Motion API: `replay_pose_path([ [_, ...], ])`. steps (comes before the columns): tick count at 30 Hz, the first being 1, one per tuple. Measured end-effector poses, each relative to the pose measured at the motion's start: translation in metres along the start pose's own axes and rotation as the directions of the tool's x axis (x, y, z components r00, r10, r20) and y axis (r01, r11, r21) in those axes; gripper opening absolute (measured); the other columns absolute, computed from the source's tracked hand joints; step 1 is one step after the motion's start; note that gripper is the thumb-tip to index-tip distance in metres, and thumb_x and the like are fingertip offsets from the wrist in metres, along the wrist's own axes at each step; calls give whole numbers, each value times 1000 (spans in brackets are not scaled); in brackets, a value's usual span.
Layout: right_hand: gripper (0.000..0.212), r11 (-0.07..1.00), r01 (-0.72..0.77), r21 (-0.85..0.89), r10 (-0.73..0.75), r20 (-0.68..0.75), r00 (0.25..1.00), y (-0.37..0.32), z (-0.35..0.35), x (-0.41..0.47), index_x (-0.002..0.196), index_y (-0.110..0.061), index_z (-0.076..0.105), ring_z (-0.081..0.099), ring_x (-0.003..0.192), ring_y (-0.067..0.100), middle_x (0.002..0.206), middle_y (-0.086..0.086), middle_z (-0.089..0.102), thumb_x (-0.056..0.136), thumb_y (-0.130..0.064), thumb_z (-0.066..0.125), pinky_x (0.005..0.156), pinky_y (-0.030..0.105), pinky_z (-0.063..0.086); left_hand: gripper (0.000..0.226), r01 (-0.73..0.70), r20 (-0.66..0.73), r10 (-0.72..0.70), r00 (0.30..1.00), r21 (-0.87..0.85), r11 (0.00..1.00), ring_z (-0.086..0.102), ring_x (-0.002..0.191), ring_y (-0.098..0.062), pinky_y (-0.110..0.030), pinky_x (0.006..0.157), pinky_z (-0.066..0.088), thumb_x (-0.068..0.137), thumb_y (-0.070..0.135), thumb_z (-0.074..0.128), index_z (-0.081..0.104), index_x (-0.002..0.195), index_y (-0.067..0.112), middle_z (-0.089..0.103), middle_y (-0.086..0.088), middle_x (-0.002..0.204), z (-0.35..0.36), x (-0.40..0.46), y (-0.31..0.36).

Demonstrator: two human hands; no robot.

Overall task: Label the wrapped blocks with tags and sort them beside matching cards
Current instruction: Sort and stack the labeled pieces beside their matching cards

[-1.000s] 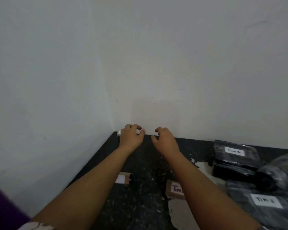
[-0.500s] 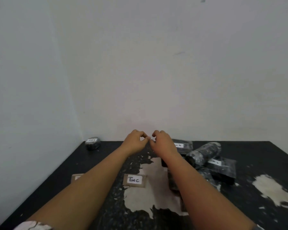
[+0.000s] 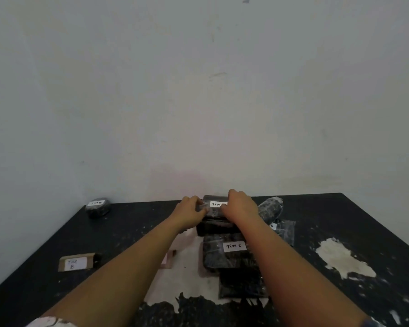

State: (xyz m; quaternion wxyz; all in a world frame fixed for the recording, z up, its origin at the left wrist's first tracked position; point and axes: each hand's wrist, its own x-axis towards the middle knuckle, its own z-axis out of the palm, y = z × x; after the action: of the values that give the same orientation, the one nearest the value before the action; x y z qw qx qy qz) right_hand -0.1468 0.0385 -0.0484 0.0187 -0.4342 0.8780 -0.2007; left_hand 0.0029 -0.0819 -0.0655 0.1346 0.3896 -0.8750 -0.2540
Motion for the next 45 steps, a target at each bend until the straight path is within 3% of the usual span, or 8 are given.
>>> replay_pose_path([
  [10, 48, 992, -126, -21, 126, -21, 992, 5, 19, 16, 134, -11, 61, 62, 127, 35, 135, 13, 68, 105, -49, 60, 93, 42, 56, 104, 101, -7, -101, 995, -68, 993, 59, 132, -37, -52, 109, 53, 76, 87, 48, 50, 152, 16, 57, -13, 146, 33, 34, -18],
  [20, 35, 984, -171, 37, 173, -48, 984, 5, 26, 21, 130, -14, 57, 67, 116, 36, 128, 13, 68, 103, -34, 64, 78, 38, 49, 50, 87, -137, -106, 985, -139, 986, 65, 109, -31, -47, 98, 57, 103, 60, 56, 71, 119, 14, 62, -12, 123, 45, 33, -19],
  [27, 19, 848, -74, 524, 193, -176, 965, 6, 16, 28, 127, -16, 58, 70, 93, 30, 119, 13, 66, 108, -17, 60, 69, 36, 53, 34, 112, -161, -243, 957, -566, 817, 72, 105, -23, -42, 96, 62, 105, 44, 67, 76, 117, 13, 76, -5, 114, 33, 25, -14],
  [29, 21, 759, -59, 649, 216, -165, 962, 3, 11, 28, 125, -20, 59, 72, 89, 26, 113, 10, 71, 105, -11, 62, 69, 42, 61, 28, 94, -180, -256, 950, -617, 781, 73, 99, -22, -43, 82, 65, 105, 43, 66, 76, 113, 17, 76, -2, 109, 25, 21, -13],
  [35, 24, 550, -1, 835, 229, -149, 962, -16, 6, 24, 125, -22, 62, 70, 86, 14, 111, 1, 70, 107, -6, 64, 62, 27, 53, 23, 23, -275, -211, 938, -558, 830, 65, 95, -16, -29, 63, 53, 110, 38, 59, 68, 125, 22, 69, 0, 115, -11, 0, -25],
  [38, 26, 492, 17, 870, 221, -144, 965, -33, 11, 21, 127, -23, 61, 71, 89, 16, 113, 1, 69, 107, -7, 65, 66, 29, 56, 26, 6, -315, -180, 932, -483, 875, 65, 97, -15, -21, 67, 46, 110, 38, 60, 71, 121, 18, 72, -2, 113, -30, -7, -49],
  [43, 36, 441, 48, 896, 153, -128, 980, -76, 29, 19, 141, -19, 61, 70, 92, 16, 121, 5, 70, 107, -7, 67, 69, 26, 55, 24, 45, -333, -190, 924, -398, 916, 66, 101, -16, -30, 82, 47, 110, 39, 60, 72, 116, 19, 71, 3, 106, -67, -26, -94],
  [45, 43, 450, 43, 892, 124, -110, 986, -98, 40, 18, 148, -14, 61, 71, 103, 21, 128, 5, 71, 107, -9, 68, 85, 32, 60, 19, 76, -352, -201, 914, -340, 937, 66, 97, -15, -30, 81, 46, 109, 39, 60, 71, 109, 23, 70, 7, 99, -84, -35, -118],
])
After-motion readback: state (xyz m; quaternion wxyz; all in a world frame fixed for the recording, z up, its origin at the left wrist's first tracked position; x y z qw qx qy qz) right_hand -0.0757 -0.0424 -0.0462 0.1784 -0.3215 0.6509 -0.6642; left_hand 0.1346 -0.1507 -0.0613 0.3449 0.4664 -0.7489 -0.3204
